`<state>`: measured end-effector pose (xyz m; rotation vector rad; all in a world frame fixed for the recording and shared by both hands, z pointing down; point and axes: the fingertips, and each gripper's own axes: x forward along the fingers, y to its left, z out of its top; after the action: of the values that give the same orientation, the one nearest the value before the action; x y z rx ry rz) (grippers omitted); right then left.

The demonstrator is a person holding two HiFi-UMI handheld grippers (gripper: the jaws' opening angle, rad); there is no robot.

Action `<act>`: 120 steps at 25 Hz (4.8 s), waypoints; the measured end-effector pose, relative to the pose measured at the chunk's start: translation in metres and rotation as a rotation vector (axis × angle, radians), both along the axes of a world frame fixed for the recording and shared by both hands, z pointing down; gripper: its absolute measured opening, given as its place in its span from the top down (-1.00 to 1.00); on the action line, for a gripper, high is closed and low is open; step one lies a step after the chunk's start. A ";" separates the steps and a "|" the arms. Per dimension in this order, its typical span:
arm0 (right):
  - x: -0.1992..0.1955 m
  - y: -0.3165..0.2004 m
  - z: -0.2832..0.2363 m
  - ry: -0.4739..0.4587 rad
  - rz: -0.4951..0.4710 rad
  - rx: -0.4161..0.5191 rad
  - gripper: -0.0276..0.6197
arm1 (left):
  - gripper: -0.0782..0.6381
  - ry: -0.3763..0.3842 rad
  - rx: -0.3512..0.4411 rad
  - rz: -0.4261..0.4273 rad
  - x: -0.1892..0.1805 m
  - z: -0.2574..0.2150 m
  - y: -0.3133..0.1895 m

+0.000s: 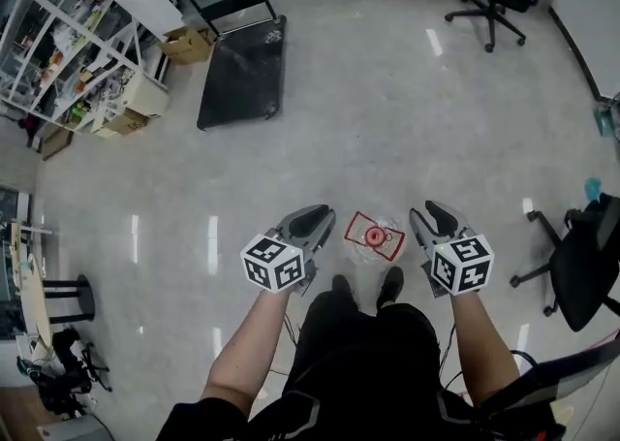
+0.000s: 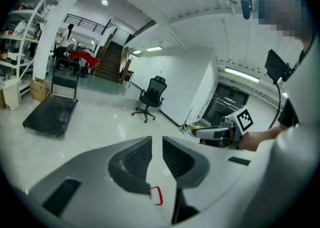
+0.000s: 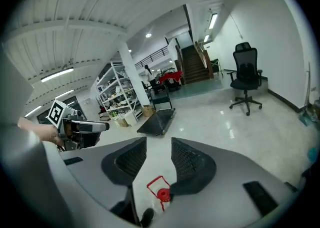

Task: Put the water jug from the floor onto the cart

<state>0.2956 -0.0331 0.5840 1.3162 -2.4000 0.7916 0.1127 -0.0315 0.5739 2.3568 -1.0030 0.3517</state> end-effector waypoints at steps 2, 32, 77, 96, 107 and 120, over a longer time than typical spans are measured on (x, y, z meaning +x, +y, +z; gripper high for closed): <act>-0.001 -0.001 0.029 0.015 0.001 -0.050 0.49 | 0.66 -0.021 -0.063 0.002 -0.002 0.030 -0.005; -0.013 0.087 0.387 0.060 0.150 -0.613 0.45 | 0.29 -0.284 -0.575 0.228 0.015 0.408 0.034; -0.142 -0.101 0.070 -0.165 0.029 -0.409 0.61 | 0.58 -0.011 -0.396 -0.047 -0.098 0.105 -0.100; -0.319 -0.366 -0.021 -0.197 -0.360 -0.306 0.61 | 0.56 -0.007 -0.268 -0.377 -0.259 0.004 -0.326; -0.419 -0.510 -0.026 -0.176 -0.458 -0.274 0.61 | 0.56 0.028 -0.237 -0.480 -0.351 0.005 -0.456; -0.568 -0.647 -0.028 -0.153 -0.455 -0.288 0.60 | 0.55 0.036 -0.212 -0.475 -0.495 0.001 -0.595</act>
<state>-0.2721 -0.6802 0.5557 0.5881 -2.4420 1.0732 -0.3825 -0.6262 0.5747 1.8591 -1.3886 0.2166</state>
